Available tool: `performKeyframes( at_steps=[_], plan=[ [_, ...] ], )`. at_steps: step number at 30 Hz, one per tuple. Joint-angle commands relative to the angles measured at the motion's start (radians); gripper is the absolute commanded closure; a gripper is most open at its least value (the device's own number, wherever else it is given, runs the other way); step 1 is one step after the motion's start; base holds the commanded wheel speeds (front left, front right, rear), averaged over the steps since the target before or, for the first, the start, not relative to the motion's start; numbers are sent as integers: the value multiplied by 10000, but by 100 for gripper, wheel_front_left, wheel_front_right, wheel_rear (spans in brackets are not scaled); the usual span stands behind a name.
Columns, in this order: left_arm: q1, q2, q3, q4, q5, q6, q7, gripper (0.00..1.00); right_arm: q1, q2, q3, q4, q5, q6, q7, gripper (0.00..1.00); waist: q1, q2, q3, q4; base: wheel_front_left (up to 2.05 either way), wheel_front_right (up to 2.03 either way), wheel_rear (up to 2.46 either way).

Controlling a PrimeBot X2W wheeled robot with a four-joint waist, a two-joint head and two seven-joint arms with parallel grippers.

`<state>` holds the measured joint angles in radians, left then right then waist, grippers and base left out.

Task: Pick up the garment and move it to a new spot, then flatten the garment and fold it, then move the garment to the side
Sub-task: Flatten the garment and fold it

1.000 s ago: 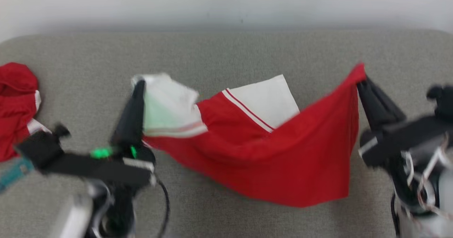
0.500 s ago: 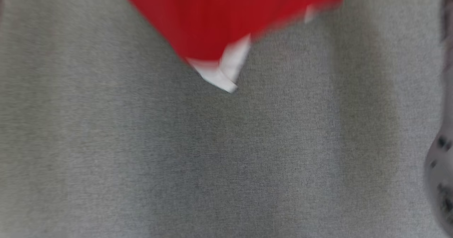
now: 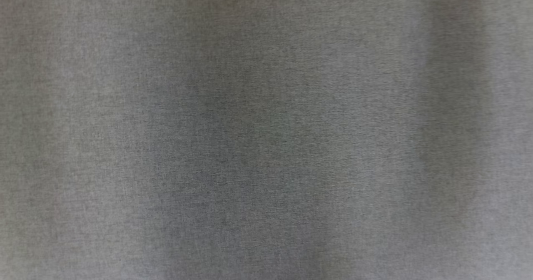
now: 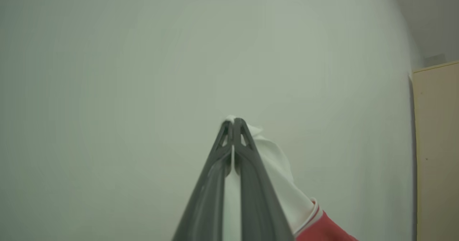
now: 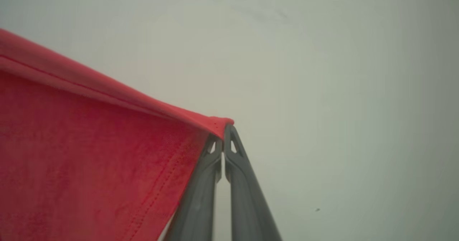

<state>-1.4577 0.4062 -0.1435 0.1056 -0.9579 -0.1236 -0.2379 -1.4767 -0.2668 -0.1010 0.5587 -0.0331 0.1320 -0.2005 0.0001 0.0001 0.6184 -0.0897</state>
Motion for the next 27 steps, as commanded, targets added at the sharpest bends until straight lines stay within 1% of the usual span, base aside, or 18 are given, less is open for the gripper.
performKeyframes(
  at_steps=[1,4,6,8,10,11,12,15,16,18,22,25,27],
  plan=[
    [448,-14,53,26,99,-32,-81,100,319,-72,20,82,-141,-26,-43,100,-1,-1,86,88,0,0,0],
    [2052,-95,-8,-103,414,-74,-239,100,908,-214,353,332,-642,-24,-135,100,-1,-1,98,176,0,0,0],
    [3224,-449,357,-318,536,-86,-276,100,1455,-401,535,388,-995,-26,-211,100,-1,-1,-22,234,0,0,0],
    [4591,-1075,769,-804,876,-62,-291,100,2190,-561,604,287,-1218,-26,-229,100,-1,-1,-254,321,0,0,0],
    [6104,-1662,751,-1348,1070,-55,-272,100,3076,-637,655,68,-1297,-26,-122,100,-1,-1,-585,419,0,0,0],
    [6827,-1861,663,-1648,1237,-58,-272,100,3566,-689,723,-98,-1252,-26,-5,100,-1,-1,-793,489,0,0,0],
    [7565,-2129,614,-1831,1155,-58,-275,100,4071,-730,778,-253,-1170,-24,134,100,-1,-1,-1028,522,0,0,0],
    [9629,-2652,237,-2269,901,-62,-275,100,5852,-853,993,-1079,-822,-24,845,100,-1,-1,-1713,575,0,0,0],
    [10241,-2640,-70,-2329,850,-64,-276,100,6474,-915,1069,-1392,-625,-26,1140,100,-1,-1,-1945,586,0,0,0],
    [11419,-2741,-434,-2183,195,-63,-275,100,7715,-885,1132,-2048,-159,-24,1846,100,-1,-1,-2384,624,0,0,0],
    [12948,-2209,-1624,-1872,-501,-65,67,100,9966,-973,1324,-3403,620,-24,3533,100,-1,-1,-3128,730,0,0,0],
    [13704,-2028,-2064,-1664,-1393,-64,421,100,11405,-947,1408,-4236,1012,-24,4722,100,-1,-1,-3602,854,0,0,0],
    [14055,-1776,-2319,-1578,-1645,-64,706,100,12135,-903,1441,-4700,1345,-24,5437,100,-1,-1,-3866,942,0,0,0]
  ],
)
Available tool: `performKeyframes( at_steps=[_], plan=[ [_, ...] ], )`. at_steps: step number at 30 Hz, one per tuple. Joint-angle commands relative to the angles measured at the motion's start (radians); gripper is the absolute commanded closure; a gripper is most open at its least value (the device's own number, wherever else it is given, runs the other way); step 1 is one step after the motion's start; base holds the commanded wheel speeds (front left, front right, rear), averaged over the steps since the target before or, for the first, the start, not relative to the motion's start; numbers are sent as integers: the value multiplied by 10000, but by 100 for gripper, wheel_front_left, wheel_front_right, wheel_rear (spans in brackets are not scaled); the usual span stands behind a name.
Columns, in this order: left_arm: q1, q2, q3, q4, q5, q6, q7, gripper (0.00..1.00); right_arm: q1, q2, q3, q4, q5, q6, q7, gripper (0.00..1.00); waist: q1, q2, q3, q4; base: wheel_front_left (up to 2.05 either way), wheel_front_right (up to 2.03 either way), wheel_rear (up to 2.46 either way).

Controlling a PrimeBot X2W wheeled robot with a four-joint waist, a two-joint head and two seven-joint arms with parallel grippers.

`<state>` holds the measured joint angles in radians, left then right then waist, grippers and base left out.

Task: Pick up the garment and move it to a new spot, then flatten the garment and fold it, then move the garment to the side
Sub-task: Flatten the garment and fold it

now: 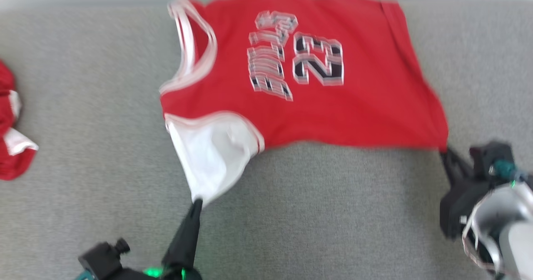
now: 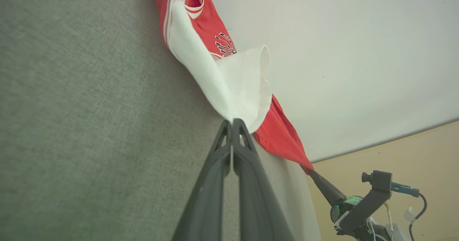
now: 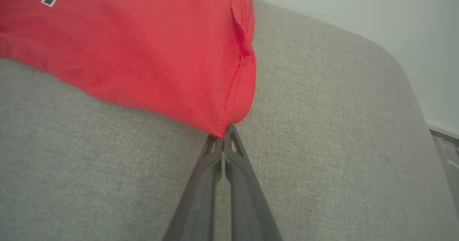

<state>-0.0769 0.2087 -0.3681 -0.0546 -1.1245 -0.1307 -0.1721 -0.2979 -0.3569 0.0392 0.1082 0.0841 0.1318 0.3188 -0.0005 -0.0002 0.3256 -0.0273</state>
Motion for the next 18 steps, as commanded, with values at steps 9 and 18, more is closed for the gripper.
performKeyframes(
  at_steps=[9,18],
  plan=[
    [1218,823,-1314,-286,-1967,4,1723,100,2094,52,-399,-1906,143,-22,1987,100,5,2,-1643,478,0,0,0],
    [2080,1559,-1670,-1826,-4504,4,3292,100,2780,310,-806,-2009,4,-22,2739,100,5,2,-1893,572,0,0,0]
  ],
)
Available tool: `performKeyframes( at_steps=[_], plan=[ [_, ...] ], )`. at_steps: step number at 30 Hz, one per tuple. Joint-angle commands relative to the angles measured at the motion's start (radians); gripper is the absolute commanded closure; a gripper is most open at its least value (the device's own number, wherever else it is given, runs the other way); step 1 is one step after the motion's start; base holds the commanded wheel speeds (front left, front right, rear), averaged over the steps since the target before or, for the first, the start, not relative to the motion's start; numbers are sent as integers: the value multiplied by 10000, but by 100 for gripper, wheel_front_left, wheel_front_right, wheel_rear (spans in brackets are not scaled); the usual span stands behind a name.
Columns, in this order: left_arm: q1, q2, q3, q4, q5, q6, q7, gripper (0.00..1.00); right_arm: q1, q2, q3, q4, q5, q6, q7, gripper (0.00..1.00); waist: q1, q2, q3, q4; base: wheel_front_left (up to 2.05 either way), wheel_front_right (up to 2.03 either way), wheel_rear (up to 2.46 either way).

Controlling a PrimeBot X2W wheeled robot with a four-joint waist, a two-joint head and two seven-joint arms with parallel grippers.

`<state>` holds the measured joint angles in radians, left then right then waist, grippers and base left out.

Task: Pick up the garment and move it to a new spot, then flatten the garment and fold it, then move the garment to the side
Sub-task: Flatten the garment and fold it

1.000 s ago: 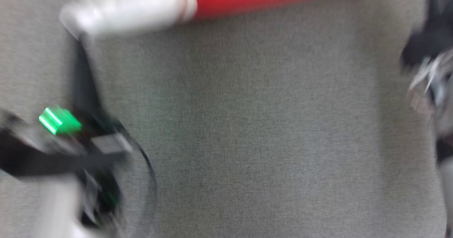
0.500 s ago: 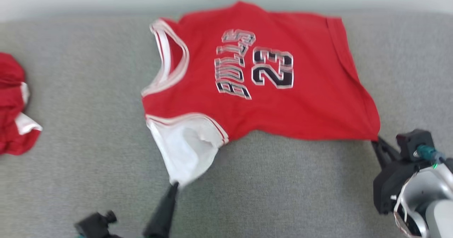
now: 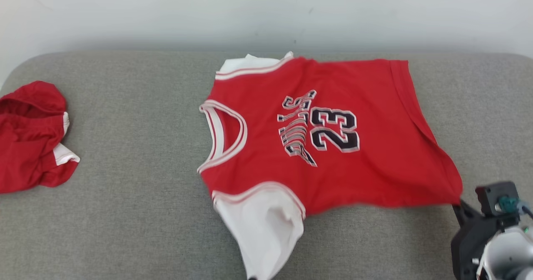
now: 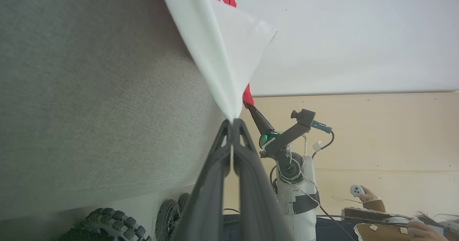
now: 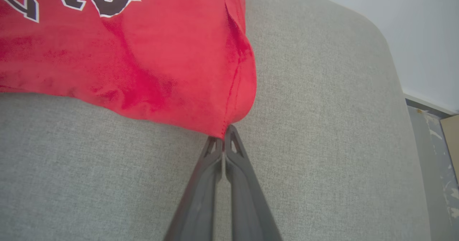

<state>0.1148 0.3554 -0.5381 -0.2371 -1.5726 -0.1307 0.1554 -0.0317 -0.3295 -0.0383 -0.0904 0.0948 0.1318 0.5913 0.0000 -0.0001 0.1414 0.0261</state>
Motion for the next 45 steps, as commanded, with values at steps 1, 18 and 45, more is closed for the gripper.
performKeyframes(
  at_steps=[1,18,45],
  plan=[
    [274,218,30,-71,-205,5,168,100,249,53,-67,-2,-77,-22,147,100,0,1,-89,49,0,0,0],
    [1263,1460,441,980,20,28,393,100,1882,237,-989,-477,275,-23,1813,100,0,1,-66,-173,0,0,0],
    [-448,1116,926,628,1118,71,-380,100,1236,865,-997,-654,137,-23,721,100,0,1,42,-241,0,0,0]
  ],
)
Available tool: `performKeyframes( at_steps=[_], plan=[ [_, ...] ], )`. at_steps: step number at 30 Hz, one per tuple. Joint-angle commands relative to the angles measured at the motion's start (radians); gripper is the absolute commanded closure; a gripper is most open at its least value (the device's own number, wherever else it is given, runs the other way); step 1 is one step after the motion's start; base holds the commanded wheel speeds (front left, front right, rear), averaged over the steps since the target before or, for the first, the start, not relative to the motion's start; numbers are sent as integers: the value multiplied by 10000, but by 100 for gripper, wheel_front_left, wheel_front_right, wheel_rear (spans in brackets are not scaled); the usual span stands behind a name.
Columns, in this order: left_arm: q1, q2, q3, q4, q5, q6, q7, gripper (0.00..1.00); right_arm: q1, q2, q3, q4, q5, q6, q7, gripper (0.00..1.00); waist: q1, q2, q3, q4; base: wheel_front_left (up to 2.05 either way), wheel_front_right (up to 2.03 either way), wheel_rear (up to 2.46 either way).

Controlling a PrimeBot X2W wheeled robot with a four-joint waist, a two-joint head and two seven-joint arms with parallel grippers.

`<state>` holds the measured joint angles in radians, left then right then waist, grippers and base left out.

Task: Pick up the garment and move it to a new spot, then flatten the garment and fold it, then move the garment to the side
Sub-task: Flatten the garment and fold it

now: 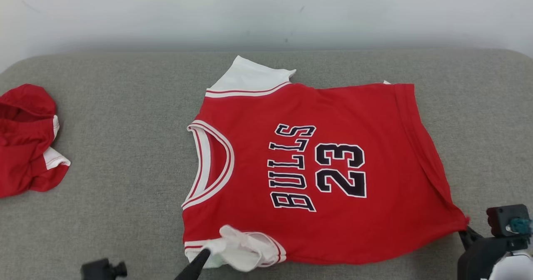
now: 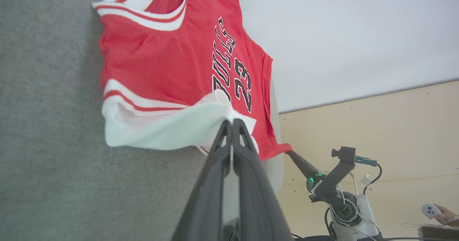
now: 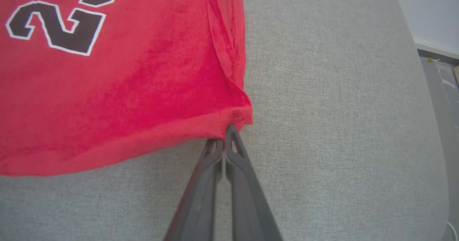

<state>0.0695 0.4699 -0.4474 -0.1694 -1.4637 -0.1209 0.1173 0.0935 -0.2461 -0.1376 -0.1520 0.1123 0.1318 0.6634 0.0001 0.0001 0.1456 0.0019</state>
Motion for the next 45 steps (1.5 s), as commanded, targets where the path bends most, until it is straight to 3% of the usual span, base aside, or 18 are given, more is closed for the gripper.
performKeyframes(
  at_steps=[1,10,15,18,21,26,32,38,45],
  plan=[
    [-199,-103,-14,55,131,-28,11,100,-95,30,59,36,-59,-23,-61,100,-1,-1,-8,0,0,0,0],
    [-50,-194,518,263,-201,-62,-493,100,-231,85,92,386,167,-23,-441,100,-1,-1,-292,-111,0,0,0],
    [-587,-612,1176,-137,-336,-106,-1326,100,-1128,386,18,101,474,-23,-2047,100,-1,-1,-350,-43,0,0,0],
    [-1493,-866,1759,-265,-189,-107,-1902,100,-2054,284,45,75,156,-23,-2966,100,-1,-1,-357,-16,0,0,0],
    [-2879,-808,2207,-271,151,159,-2090,100,-3224,-120,430,348,-203,-23,-3578,100,-1,-1,-346,-29,0,0,0],
    [-5706,-77,2306,-385,985,735,-1373,100,-5448,-920,1397,914,-545,-23,-3883,100,-1,-1,-337,-197,0,0,0],
    [-8340,269,2172,-599,1537,1327,-620,100,-7270,-1214,1638,1195,-712,-23,-4036,100,-1,-1,-422,-358,0,0,0],
    [-9666,424,2127,-556,1783,1726,-163,100,-8091,-1564,1377,1092,-665,-23,-3953,100,-1,-1,-326,-497,0,0,0],
    [-9613,296,2207,15,1604,1892,-200,100,-8271,-1739,1871,1359,-415,-23,-3582,100,-1,-1,162,-617,0,0,0]
  ],
)
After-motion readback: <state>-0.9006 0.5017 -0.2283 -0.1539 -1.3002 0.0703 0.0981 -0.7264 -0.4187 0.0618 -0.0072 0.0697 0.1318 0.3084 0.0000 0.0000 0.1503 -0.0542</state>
